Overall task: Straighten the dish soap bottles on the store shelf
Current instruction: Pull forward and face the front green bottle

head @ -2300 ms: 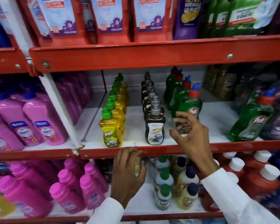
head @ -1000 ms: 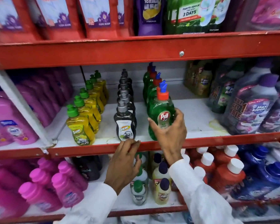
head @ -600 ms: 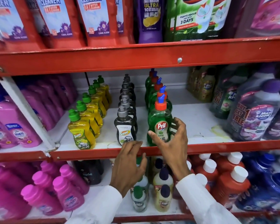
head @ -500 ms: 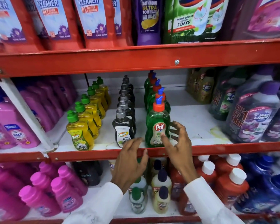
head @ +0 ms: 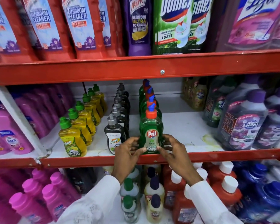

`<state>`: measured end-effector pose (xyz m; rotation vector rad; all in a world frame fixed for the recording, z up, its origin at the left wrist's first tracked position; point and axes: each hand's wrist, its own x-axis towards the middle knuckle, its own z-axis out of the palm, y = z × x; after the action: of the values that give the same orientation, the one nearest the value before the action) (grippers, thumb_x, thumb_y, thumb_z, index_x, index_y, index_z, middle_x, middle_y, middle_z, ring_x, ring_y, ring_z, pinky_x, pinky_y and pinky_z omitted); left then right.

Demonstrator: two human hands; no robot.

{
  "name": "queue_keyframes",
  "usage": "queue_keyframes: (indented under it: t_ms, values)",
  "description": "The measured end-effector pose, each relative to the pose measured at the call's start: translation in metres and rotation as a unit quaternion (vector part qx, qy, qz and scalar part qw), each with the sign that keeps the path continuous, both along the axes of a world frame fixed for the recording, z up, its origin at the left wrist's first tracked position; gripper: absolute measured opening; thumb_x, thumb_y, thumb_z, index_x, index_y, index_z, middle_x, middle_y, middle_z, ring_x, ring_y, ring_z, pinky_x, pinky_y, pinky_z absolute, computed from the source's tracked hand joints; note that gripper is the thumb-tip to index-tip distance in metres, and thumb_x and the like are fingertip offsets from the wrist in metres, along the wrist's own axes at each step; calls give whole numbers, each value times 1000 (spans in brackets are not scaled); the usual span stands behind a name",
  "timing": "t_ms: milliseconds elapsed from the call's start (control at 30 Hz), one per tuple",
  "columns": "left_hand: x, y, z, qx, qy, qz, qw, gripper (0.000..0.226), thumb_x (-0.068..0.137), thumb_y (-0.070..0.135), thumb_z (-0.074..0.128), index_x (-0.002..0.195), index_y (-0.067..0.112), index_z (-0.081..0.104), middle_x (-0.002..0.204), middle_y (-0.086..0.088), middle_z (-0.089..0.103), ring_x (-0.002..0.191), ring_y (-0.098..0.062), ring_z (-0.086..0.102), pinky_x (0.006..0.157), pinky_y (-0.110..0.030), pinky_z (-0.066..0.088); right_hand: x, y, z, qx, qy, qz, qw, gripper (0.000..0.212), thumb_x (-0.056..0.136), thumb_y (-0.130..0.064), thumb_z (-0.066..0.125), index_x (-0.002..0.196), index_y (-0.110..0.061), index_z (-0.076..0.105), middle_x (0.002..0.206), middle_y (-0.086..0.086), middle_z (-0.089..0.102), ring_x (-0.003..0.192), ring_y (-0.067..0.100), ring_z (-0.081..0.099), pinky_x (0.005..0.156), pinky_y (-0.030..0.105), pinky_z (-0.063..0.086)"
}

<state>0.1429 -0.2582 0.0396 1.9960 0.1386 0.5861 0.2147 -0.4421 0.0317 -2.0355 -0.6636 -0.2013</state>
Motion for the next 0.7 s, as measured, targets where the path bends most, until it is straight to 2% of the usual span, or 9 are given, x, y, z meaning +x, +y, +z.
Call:
queue_keyframes:
  t_ms: [67, 133, 200, 333, 400, 467, 567, 633, 700]
  values:
    - [3, -1, -1, -13, -5, 2, 1000, 41, 77, 14, 83, 112, 25, 65, 93, 14, 71, 83, 5, 69, 74, -14, 57, 0, -1, 0, 2, 5, -1, 1000, 48, 91, -33, 66, 135, -18, 52, 128, 0, 67, 114, 12, 63, 99, 32, 53]
    - [5, 1, -3, -21, -5, 3, 1000, 42, 74, 15, 85, 112, 24, 67, 93, 14, 73, 83, 1, 71, 74, -18, 59, 0, 0, 0, 3, 10, 0, 1000, 47, 92, -33, 65, 134, -19, 51, 128, 0, 66, 113, 12, 63, 98, 32, 53]
    - [6, 2, -3, -24, -5, 0, 1000, 42, 73, 16, 86, 111, 25, 67, 92, 13, 74, 82, 1, 71, 74, -19, 59, 1, 0, -1, -3, 15, -2, 1000, 46, 92, -32, 64, 134, -20, 50, 127, -1, 65, 112, 11, 62, 96, 26, 52]
    - [6, 1, -2, -40, -12, -8, 999, 42, 72, 14, 86, 107, 27, 68, 92, 9, 76, 82, -1, 71, 71, -15, 56, 0, 1, -2, -8, 29, -12, 999, 45, 91, -30, 65, 131, -21, 47, 123, -4, 62, 106, 8, 60, 83, 3, 40]
    - [6, 1, -1, -49, -14, -15, 999, 42, 72, 12, 86, 104, 30, 67, 92, 9, 76, 82, -1, 72, 70, -13, 55, 0, 2, -2, -10, 32, -20, 999, 47, 89, -25, 68, 130, -20, 48, 121, -4, 62, 104, 8, 60, 80, 1, 38]
    - [5, 0, 1, -54, -14, -19, 998, 42, 72, 11, 86, 105, 29, 67, 91, 12, 75, 81, 1, 71, 70, -12, 55, 1, 3, 0, -11, 35, -31, 999, 48, 86, -23, 71, 128, -19, 49, 120, -2, 64, 102, 9, 61, 79, 4, 40]
    - [3, 0, 3, -56, -15, -31, 998, 44, 77, 9, 81, 118, 18, 68, 97, 12, 74, 88, 3, 71, 75, -11, 55, -2, 5, 1, 18, 49, -56, 997, 49, 80, -25, 77, 123, -24, 51, 115, -2, 69, 99, 12, 67, 82, 16, 51]
    - [-5, 1, 4, -60, -32, -30, 997, 39, 84, 8, 76, 120, 17, 68, 107, 10, 75, 95, 2, 70, 82, -14, 56, -13, 7, 3, 95, 45, -121, 987, 51, 73, -27, 82, 116, -27, 55, 109, -3, 69, 94, 13, 69, 81, 27, 57]
    - [-19, 10, 6, -46, -84, 18, 995, 23, 87, 9, 71, 108, 19, 74, 105, 10, 76, 96, -1, 71, 84, -19, 57, -33, 15, 6, 177, -28, -220, 959, 41, 71, -15, 82, 104, -23, 59, 96, -1, 66, 83, 16, 65, 76, 29, 55]
